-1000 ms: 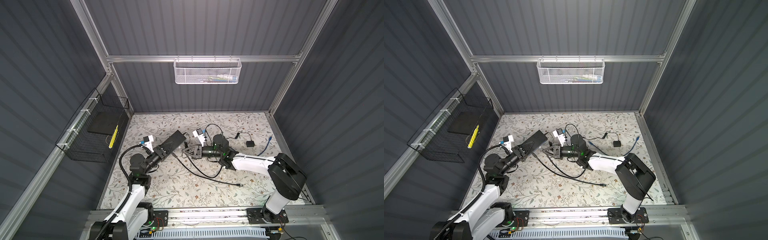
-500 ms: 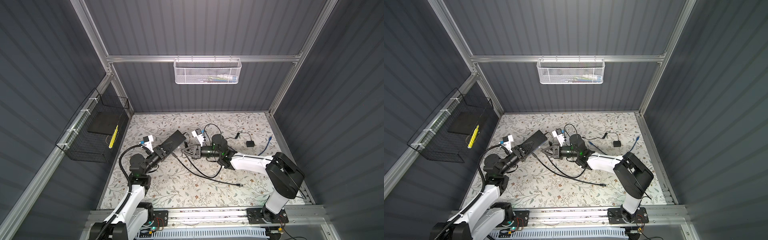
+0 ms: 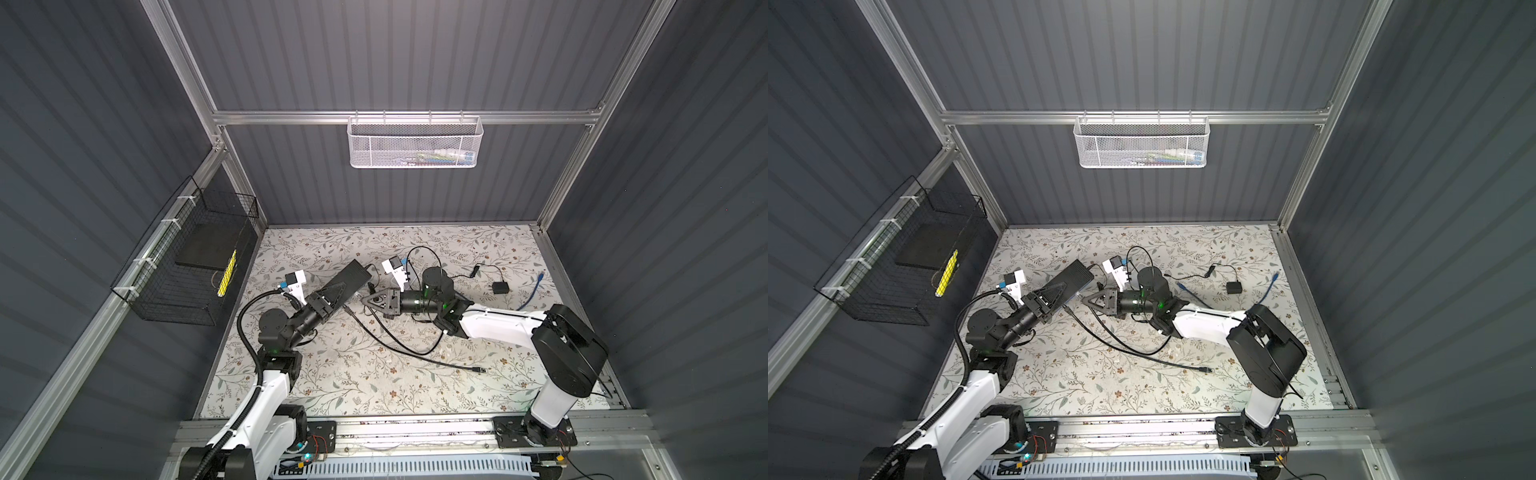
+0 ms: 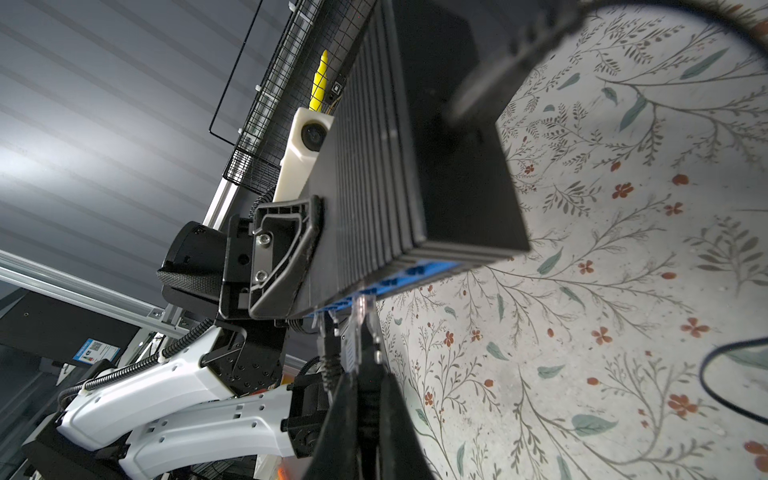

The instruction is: Insert the plug into the switch port

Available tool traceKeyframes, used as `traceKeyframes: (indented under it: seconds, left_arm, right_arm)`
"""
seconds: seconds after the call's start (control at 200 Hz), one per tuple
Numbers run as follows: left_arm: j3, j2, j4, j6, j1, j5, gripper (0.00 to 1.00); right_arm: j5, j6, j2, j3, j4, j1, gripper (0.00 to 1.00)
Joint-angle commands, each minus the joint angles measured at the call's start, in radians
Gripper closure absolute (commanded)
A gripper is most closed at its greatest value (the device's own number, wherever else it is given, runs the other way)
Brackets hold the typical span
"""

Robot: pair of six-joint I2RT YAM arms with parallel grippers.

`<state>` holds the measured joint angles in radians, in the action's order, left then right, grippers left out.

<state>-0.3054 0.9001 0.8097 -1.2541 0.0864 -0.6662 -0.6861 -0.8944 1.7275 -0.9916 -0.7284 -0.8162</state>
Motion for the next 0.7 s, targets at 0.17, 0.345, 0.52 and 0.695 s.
traceKeyframes:
  seconds: [0.17,0.345,0.52,0.695]
  left_arm:
    - [0.004,-0.012,0.075,-0.012,0.006,-0.036,1.0]
    - [0.018,-0.008,0.097,-0.024,0.006,-0.037,1.0]
    - [0.022,-0.017,0.095,-0.029,0.006,-0.044,1.0]
    - [0.032,-0.031,0.082,-0.024,0.006,-0.047,1.0]
  right_arm:
    - [-0.007,-0.043,0.027,-0.056,-0.054,-0.005,1.0]
    - [0.006,-0.012,0.024,-0.089,-0.001,-0.008,1.0]
    - [0.0,-0.042,0.051,-0.119,-0.032,-0.009,1.0]
    - [-0.021,-0.067,0.065,-0.163,-0.045,-0.015,1.0]
